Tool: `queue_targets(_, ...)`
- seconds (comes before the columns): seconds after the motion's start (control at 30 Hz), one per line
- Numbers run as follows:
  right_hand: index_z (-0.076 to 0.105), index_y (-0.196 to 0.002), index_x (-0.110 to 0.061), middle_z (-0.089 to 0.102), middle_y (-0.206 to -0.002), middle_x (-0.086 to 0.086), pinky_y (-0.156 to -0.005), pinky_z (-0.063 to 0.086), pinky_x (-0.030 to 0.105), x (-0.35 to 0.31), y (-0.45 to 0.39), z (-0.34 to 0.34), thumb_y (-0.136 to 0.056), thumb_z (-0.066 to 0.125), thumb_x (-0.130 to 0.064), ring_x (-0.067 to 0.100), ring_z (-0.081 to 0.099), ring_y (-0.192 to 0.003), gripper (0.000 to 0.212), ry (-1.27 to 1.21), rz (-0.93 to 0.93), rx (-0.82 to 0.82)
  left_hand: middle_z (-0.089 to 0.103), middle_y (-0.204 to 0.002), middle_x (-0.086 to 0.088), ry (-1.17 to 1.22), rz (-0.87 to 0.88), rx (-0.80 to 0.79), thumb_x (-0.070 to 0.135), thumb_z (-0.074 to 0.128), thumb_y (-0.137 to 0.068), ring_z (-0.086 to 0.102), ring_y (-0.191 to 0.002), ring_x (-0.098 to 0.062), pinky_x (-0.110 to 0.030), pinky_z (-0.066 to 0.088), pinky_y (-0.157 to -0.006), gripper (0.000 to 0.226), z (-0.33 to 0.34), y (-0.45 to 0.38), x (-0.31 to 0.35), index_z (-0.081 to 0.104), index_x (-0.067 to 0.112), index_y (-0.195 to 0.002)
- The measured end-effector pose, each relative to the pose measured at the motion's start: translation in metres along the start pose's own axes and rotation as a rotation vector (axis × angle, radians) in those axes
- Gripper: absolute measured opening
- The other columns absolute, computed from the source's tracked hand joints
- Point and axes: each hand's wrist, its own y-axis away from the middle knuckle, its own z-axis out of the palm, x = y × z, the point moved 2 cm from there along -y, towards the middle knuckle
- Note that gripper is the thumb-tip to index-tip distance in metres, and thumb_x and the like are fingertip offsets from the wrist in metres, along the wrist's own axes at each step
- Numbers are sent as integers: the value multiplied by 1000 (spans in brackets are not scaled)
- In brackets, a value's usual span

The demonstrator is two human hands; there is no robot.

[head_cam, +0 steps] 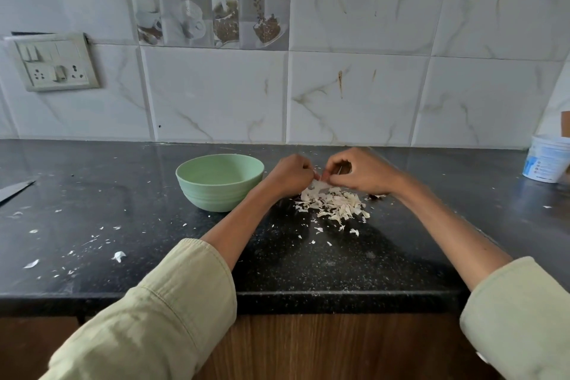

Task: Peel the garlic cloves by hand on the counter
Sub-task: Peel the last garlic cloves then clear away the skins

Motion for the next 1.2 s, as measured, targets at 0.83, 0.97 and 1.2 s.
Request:
queue_targets(0.83,77,-93,-28,79,-84,-7,-75,59,29,22,3,-17,-92,78,-43,11,76,-79,15,2,139,1,79,-98,3,9,167,-129,2,62,-88,76,-93,-14,-35,63,-89,30,-1,8,6,76,18,-109)
queue_targets(0.97,76,-81,-25,77,-74,-5,-74,54,31,23,3,-8,-92,72,-58,6,70,-66,35,62,137,-55,78,-105,1,-83,140,-230,-3,61,-87,75,-99,-17,-26,61,-86,35,-3,9,4,77,17,-111)
queue_targets(1.2,76,-83,-24,78,-81,3,-81,60,44,15,3,-7,-99,65,-52,33,74,-80,34,-8,113,54,74,-92,-3,-152,186,-180,-2,68,-89,66,-81,-13,-21,52,-72,31,-2,6,0,76,17,-112)
